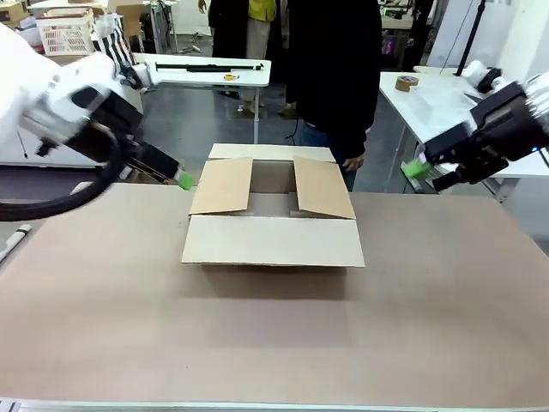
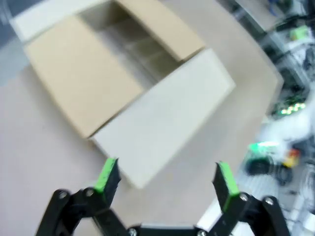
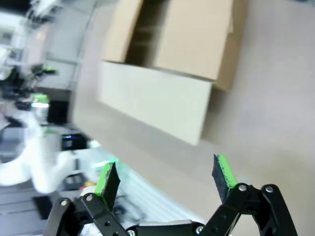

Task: Pack the gift set into the box.
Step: Place both hands on the side flaps of the Package Box and spread them outward.

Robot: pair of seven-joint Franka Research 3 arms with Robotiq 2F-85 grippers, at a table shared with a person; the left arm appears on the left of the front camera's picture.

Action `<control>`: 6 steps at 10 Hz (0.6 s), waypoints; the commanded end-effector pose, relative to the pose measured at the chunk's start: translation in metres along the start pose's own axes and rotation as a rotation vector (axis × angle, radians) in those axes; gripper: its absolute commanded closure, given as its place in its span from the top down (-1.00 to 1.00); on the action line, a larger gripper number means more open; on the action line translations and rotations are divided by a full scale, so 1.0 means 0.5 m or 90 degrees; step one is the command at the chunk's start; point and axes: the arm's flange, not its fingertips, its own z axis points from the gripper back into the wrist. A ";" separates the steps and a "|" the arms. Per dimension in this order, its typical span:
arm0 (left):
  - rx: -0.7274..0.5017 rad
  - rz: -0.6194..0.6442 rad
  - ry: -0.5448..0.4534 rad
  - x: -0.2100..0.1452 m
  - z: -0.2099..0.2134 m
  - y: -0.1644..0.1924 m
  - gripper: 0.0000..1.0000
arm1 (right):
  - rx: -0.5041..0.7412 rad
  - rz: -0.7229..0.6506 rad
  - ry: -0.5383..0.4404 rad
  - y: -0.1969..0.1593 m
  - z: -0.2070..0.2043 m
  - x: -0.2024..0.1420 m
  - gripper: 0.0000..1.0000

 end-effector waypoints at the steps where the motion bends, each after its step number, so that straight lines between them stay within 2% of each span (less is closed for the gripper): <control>1: -0.471 0.085 -0.031 -0.032 0.084 0.063 1.00 | 0.415 -0.294 -0.063 -0.033 0.098 -0.001 1.00; 2: -0.538 0.101 -0.067 -0.062 0.110 0.093 1.00 | 0.526 -0.322 -0.098 -0.070 0.141 -0.013 1.00; 3: -0.610 0.100 -0.131 -0.093 0.134 0.119 1.00 | 0.554 -0.338 -0.118 -0.102 0.160 -0.024 1.00; 4: -0.639 0.115 -0.199 -0.122 0.157 0.144 1.00 | 0.570 -0.343 -0.132 -0.126 0.166 -0.031 1.00; 5: -0.637 0.138 -0.252 -0.146 0.173 0.161 1.00 | 0.568 -0.341 -0.135 -0.136 0.157 -0.034 1.00; 6: -0.581 0.241 -0.287 -0.149 0.176 0.175 1.00 | 0.491 -0.271 -0.151 -0.133 0.134 -0.033 1.00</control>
